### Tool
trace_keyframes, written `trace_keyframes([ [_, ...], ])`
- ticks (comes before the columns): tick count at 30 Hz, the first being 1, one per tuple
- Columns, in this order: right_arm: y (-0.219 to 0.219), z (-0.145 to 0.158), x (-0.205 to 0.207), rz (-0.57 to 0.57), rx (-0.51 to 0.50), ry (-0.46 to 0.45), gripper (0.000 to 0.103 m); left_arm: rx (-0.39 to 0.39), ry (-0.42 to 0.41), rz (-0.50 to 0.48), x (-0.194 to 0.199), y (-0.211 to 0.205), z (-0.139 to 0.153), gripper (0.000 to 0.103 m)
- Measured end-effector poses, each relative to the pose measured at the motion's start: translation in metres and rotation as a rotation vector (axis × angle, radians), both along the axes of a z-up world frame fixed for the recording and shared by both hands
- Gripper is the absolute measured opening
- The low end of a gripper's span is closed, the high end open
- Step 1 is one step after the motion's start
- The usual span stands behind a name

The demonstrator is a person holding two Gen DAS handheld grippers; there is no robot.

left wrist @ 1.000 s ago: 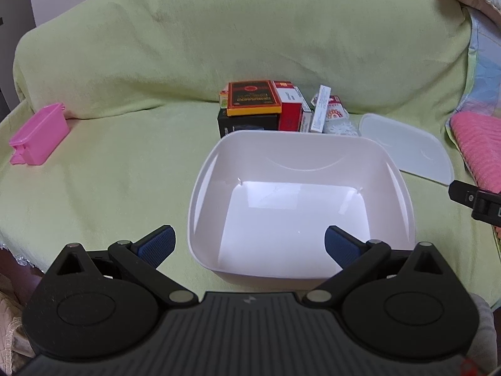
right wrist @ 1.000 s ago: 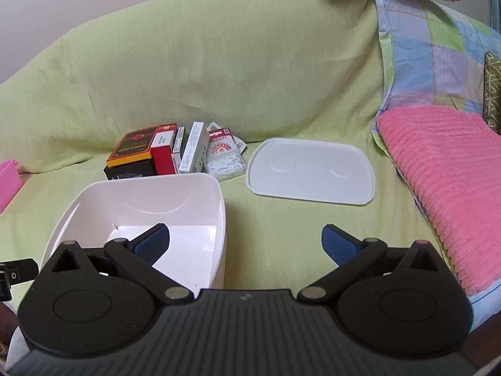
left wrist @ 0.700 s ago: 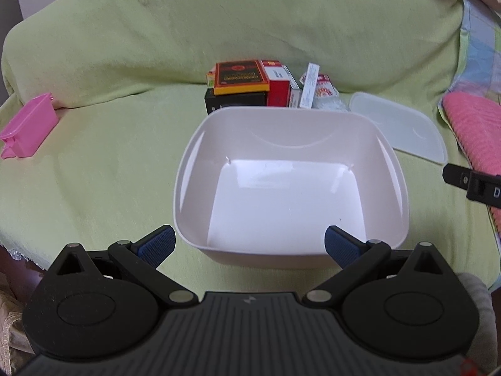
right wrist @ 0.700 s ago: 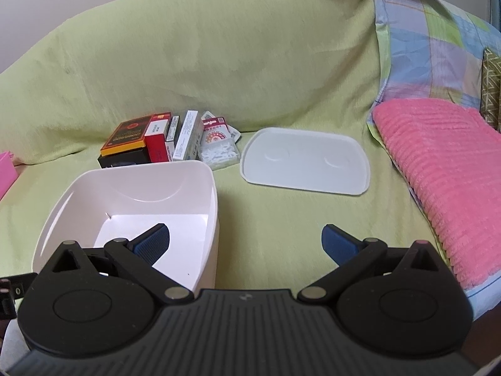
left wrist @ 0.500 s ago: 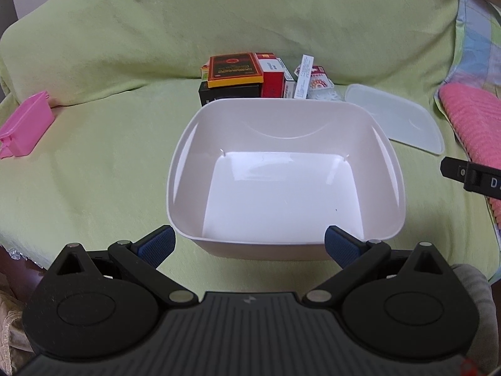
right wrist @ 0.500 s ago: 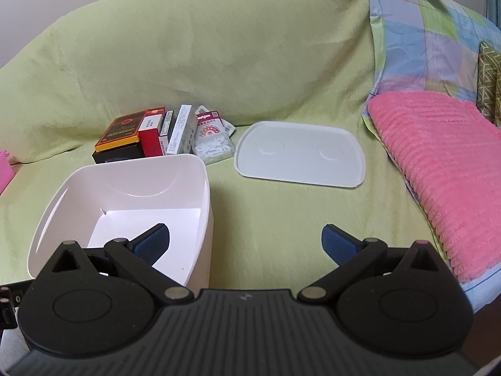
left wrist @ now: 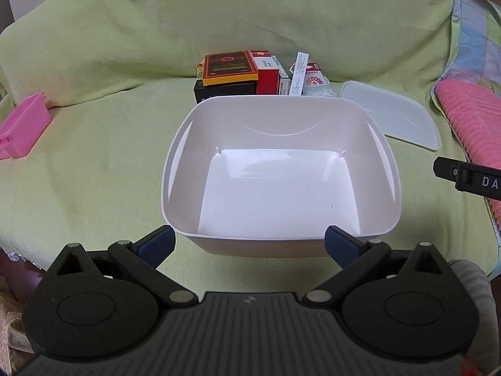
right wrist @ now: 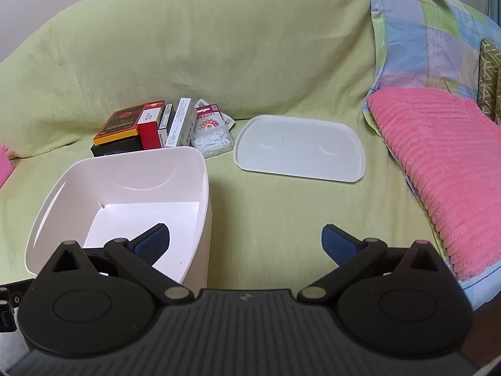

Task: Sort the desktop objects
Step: 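Move the right gripper toward the stack of medicine boxes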

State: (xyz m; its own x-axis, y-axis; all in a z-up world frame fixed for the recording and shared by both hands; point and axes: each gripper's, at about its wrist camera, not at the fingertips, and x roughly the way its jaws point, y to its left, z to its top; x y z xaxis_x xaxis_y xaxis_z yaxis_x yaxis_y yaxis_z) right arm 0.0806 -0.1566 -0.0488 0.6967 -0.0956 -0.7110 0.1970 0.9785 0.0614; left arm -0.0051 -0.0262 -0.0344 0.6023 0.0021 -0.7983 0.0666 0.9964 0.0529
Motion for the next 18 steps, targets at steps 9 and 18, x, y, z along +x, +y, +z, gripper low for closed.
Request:
trace_keyframes([
  [9,0.000,-0.004,0.003,0.004,0.007,0.020,0.102,0.008,0.000,-0.005,-0.002,0.002,-0.008,0.102],
  [18,-0.002,-0.007,0.004,0.030,0.026,-0.029,0.102,-0.003,0.013,0.009,0.001,0.009,-0.018,0.102],
])
